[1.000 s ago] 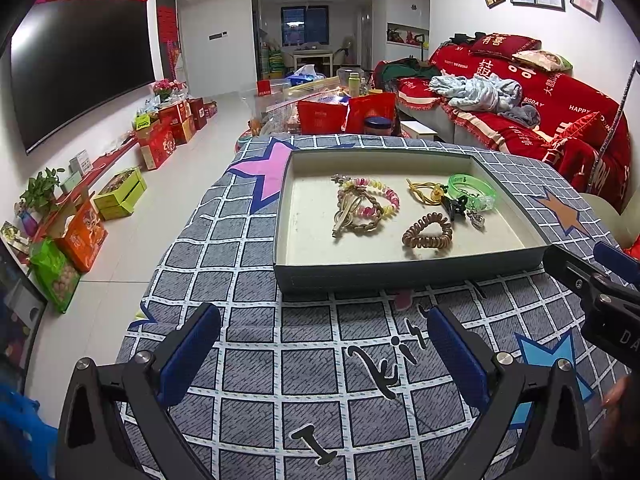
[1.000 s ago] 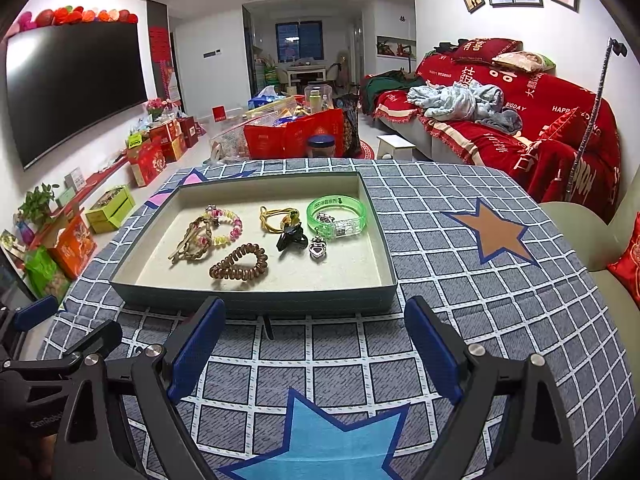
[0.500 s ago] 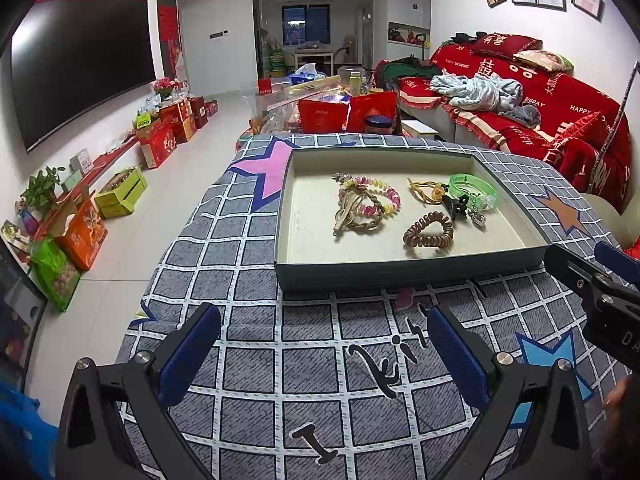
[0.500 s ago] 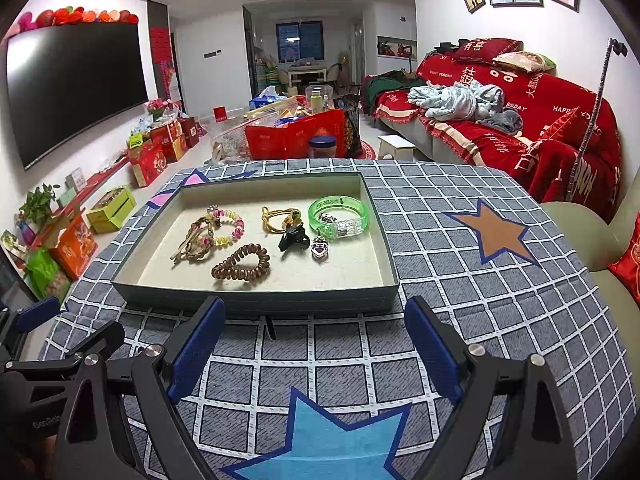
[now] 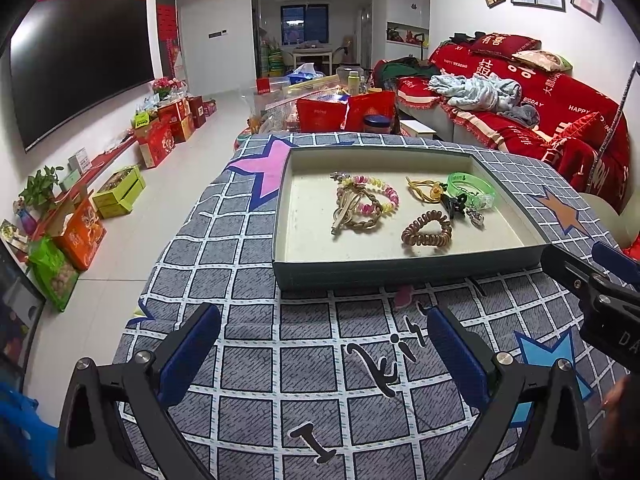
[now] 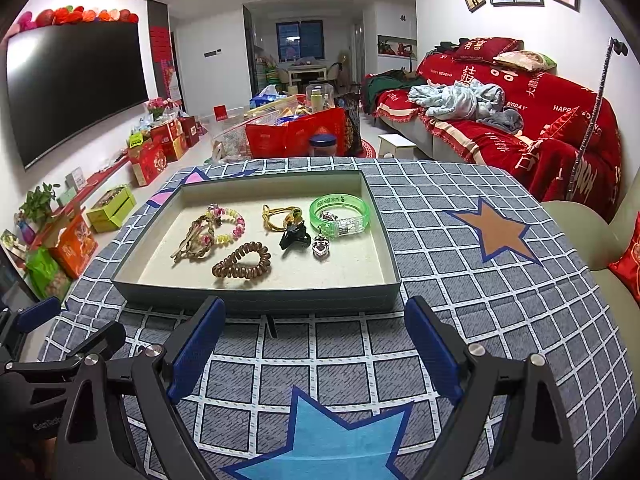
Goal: Organize jewelry
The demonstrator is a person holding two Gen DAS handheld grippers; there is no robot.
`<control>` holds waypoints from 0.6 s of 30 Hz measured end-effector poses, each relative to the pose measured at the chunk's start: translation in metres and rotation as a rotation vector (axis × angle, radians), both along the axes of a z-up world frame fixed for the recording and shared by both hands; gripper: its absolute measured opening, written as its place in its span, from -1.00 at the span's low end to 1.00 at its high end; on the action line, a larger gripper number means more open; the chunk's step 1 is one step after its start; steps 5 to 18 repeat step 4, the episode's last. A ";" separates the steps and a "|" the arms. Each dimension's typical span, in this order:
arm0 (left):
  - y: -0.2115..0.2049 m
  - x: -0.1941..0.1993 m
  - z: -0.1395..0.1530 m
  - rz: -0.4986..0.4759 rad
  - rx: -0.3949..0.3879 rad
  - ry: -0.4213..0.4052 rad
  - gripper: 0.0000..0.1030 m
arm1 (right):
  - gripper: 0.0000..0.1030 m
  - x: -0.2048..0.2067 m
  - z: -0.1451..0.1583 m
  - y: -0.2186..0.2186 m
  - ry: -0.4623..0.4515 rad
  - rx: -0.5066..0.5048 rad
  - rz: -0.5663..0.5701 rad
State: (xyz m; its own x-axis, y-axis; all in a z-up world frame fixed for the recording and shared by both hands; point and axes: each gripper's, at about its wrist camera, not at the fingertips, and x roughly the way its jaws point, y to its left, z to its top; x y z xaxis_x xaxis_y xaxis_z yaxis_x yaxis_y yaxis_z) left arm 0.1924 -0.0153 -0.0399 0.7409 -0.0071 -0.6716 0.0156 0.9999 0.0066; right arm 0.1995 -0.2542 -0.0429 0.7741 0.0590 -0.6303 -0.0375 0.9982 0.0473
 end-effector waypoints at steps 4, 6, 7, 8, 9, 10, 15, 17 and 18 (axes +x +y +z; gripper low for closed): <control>-0.001 0.001 0.001 -0.007 -0.004 0.008 1.00 | 0.80 0.000 0.000 0.000 -0.002 0.000 0.001; -0.001 0.001 0.001 -0.007 -0.004 0.008 1.00 | 0.80 0.000 0.000 0.000 -0.002 0.000 0.001; -0.001 0.001 0.001 -0.007 -0.004 0.008 1.00 | 0.80 0.000 0.000 0.000 -0.002 0.000 0.001; -0.001 0.001 0.001 -0.007 -0.004 0.008 1.00 | 0.80 0.000 0.000 0.000 -0.002 0.000 0.001; -0.001 0.001 0.001 -0.007 -0.004 0.008 1.00 | 0.80 0.000 0.000 0.000 -0.002 0.000 0.001; -0.001 0.001 0.001 -0.007 -0.004 0.008 1.00 | 0.80 0.000 0.000 0.000 -0.002 0.000 0.001; -0.001 0.001 0.001 -0.007 -0.004 0.008 1.00 | 0.80 0.000 0.000 0.000 -0.002 0.000 0.001; -0.001 0.001 0.001 -0.007 -0.004 0.008 1.00 | 0.80 0.000 0.000 0.000 -0.002 0.000 0.001; -0.001 0.001 0.001 -0.007 -0.004 0.008 1.00 | 0.80 0.000 0.000 0.000 -0.002 0.000 0.001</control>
